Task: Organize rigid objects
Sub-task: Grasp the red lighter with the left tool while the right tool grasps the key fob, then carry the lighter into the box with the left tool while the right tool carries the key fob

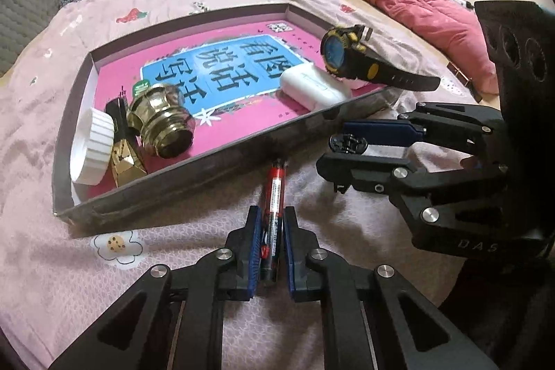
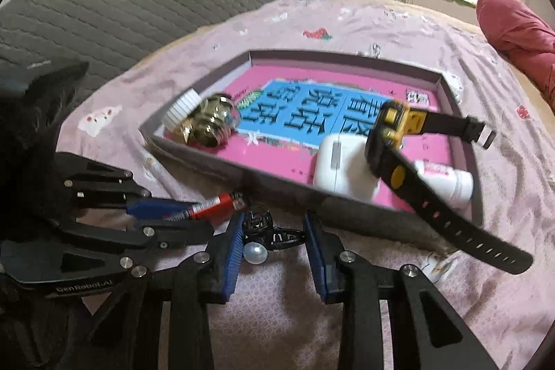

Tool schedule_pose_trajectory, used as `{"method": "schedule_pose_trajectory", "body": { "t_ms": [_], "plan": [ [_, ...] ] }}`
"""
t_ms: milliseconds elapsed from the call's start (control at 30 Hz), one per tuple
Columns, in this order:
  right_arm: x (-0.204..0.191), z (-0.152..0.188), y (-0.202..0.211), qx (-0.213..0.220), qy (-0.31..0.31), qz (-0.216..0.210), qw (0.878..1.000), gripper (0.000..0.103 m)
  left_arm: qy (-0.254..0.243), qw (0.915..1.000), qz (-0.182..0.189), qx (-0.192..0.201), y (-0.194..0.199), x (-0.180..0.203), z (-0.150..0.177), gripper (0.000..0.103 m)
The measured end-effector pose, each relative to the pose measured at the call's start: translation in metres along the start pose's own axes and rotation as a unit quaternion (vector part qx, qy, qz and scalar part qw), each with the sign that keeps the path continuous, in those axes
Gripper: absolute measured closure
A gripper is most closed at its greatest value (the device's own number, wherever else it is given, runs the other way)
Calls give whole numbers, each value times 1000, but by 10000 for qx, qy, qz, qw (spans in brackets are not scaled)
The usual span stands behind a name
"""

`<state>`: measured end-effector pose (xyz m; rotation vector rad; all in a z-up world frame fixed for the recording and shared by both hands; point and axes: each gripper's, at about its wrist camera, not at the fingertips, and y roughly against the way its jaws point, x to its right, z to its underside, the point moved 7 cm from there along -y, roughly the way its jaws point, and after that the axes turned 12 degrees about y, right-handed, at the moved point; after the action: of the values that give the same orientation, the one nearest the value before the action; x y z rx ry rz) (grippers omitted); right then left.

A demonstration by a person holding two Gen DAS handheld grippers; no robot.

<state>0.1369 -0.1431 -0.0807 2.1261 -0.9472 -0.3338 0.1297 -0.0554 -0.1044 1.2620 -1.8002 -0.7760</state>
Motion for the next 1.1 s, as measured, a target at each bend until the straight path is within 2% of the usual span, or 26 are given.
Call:
{"method": "schedule_pose_trajectory", "body": {
  "t_ms": [233,467,600,700,833,933,1100],
  "plan": [
    [4,-10,17,345,-55,46,9994,69,11,10000,-34,-15,1,3,-2,92],
    [8,-11,22,418,-129,64,9990,69,79,9997,-199,-119,-2,3,-3,93],
    [9,-11,23,428,-173,57,9989,69,-43,9989,-355,-311,-7,8,-3,93],
    [8,-11,23,425,-171,46,9989,69,96,9982,-412,-429,-15,8,-7,92],
    [9,-10,23,424,-160,60,9990,69,-68,9973,-576,-454,-25,12,-5,93],
    [10,-11,24,445,-178,83,9988,69,-11,9979,-542,-357,-26,13,-4,93],
    [12,-16,32,643,-218,110,9976,69,28,9991,-432,-6,-1,19,-9,93]
  ]
}}
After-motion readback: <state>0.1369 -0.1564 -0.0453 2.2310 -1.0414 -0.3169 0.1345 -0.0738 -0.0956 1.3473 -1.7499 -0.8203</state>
